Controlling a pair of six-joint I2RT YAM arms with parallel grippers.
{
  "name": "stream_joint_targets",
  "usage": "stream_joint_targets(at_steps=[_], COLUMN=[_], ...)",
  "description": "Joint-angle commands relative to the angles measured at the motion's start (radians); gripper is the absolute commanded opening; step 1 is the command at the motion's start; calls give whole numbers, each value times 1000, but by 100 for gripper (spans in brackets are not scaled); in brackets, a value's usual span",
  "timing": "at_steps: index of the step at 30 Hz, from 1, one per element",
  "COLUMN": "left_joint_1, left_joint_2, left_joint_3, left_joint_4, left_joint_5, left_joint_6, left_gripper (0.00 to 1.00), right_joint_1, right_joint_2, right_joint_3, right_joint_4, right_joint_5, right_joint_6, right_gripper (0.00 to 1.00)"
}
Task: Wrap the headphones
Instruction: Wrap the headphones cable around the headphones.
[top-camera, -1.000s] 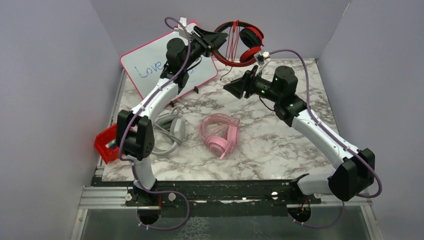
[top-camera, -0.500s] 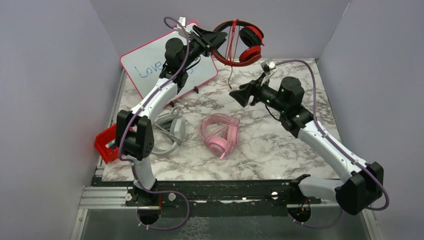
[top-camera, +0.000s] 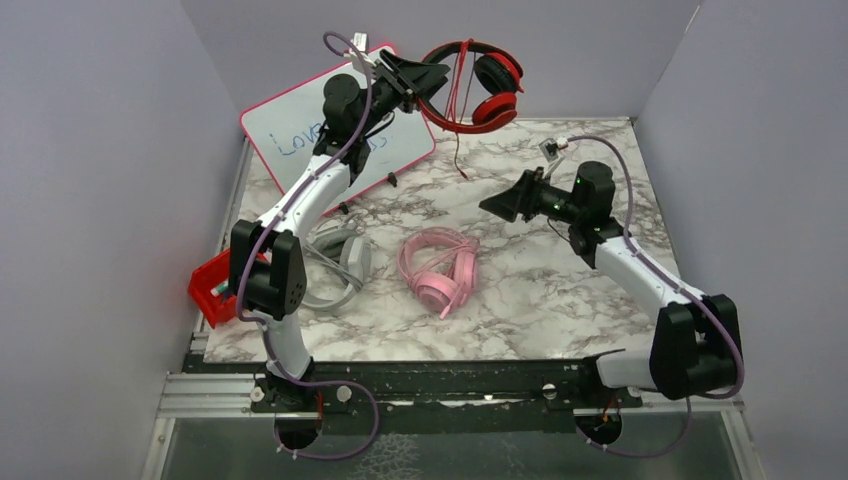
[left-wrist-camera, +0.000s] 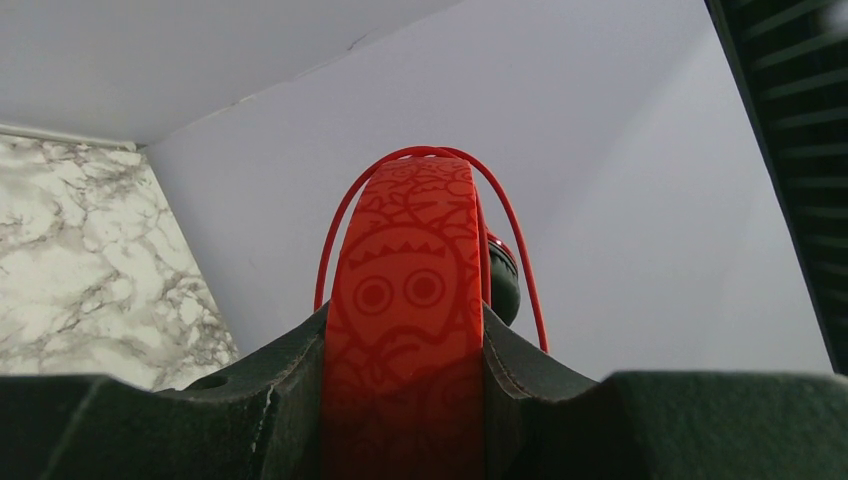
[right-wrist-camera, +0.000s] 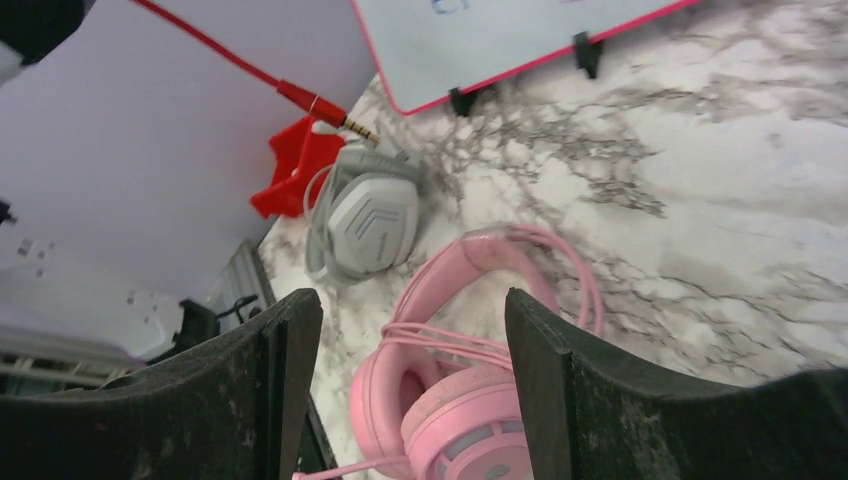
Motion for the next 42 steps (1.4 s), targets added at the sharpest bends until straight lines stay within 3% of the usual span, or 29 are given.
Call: stream_joint_targets(at_steps=[1,4,8,18,22,31,38,42], left_joint_1=[-2,-2,-2,-2,-2,-4,-4,-5], left_joint_2=[-41,-38,-42,-40,-39,-47,-43,-46], left_joint_3=[-1,-11,-20,-45,-50,-72,-79,-91], left_joint_4=[93,108,113,159,177,194,231,249], left_joint_5=[32,42,60,78,83,83,100,123], left_joint_6=[-59,-85,-93,-148,-159,-173,-221,-240], left_gripper=[0,0,0,0,0,0,0,0], right_joint_1=[13,63,112,157,192,210,211,210], right_joint_2=[56,120,185,369,386,447,494,501], right_joint_3=[-84,-130,-123,-105,-78,-3,9,4], right_joint_4=[497,827,959,1303,1236,1231,1265,1271], right_joint_5=[-246,-267,-203,-74,-7,36,61,88], right_joint_6=[108,103,-5,35,-50,-72,-72,-88], right_gripper=[72,70,70,66,65,58,37,15])
